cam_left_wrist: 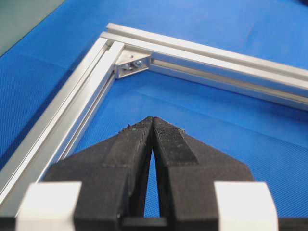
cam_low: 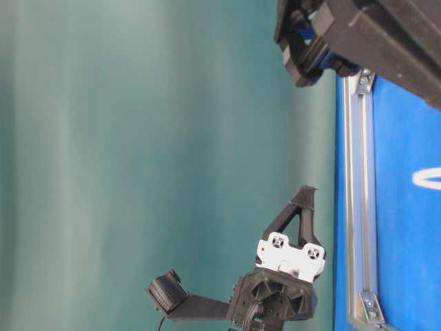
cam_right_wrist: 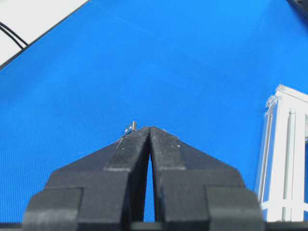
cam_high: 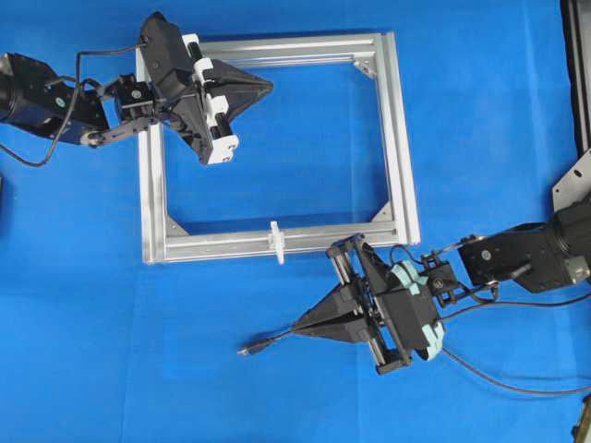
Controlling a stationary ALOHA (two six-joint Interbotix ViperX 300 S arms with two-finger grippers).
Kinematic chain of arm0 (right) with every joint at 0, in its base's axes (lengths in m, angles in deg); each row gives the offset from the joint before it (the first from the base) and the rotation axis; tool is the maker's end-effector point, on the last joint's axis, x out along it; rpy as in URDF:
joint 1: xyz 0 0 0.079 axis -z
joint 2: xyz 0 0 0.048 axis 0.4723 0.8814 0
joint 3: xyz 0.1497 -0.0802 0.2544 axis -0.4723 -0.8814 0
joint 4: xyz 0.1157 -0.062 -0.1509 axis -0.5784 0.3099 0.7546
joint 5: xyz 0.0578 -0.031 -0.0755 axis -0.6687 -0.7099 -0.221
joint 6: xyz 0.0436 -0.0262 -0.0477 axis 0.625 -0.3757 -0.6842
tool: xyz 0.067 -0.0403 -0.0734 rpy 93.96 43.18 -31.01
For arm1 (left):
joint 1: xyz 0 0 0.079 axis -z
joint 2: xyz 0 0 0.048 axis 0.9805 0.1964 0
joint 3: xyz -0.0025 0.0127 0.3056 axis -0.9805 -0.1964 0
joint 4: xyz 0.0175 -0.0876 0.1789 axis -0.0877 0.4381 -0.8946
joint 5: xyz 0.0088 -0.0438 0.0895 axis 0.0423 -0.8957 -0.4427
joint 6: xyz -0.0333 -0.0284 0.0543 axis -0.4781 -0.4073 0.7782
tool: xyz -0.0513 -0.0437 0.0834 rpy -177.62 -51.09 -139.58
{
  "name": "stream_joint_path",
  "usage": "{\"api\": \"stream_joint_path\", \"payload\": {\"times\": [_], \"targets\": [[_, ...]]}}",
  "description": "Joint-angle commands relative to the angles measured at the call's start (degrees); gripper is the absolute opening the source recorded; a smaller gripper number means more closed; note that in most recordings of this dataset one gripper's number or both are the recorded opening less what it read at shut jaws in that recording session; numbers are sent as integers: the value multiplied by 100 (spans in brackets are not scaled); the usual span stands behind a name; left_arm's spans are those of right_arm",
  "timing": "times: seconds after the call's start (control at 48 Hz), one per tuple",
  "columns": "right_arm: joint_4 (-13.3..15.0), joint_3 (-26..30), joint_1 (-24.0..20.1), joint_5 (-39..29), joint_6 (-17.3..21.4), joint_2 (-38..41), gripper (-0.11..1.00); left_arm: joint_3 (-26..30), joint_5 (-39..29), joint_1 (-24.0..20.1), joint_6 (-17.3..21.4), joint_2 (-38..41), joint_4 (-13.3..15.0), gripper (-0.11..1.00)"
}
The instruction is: Insert the wire through the string loop located in the center.
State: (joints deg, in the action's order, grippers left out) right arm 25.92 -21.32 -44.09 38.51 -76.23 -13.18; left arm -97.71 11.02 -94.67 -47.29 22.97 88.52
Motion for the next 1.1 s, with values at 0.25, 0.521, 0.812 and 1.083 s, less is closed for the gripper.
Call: {"api": "stream_joint_path", "payload": {"times": [0.25,0.521,0.812,1.083], "targets": [[70,193,-70,-105,18,-272,-5,88,0,-18,9,-264,-123,0],[53,176,-70,-132,88,-272,-4,62,-26,-18,-26,-272,-123,0],[44,220,-88,-369,316,-255,56,44,-44,-18,-53,-272,-123,0],[-158,299,-88,-571,325,-132,87,35,-53,-18,-62,-272,-123,0]]}}
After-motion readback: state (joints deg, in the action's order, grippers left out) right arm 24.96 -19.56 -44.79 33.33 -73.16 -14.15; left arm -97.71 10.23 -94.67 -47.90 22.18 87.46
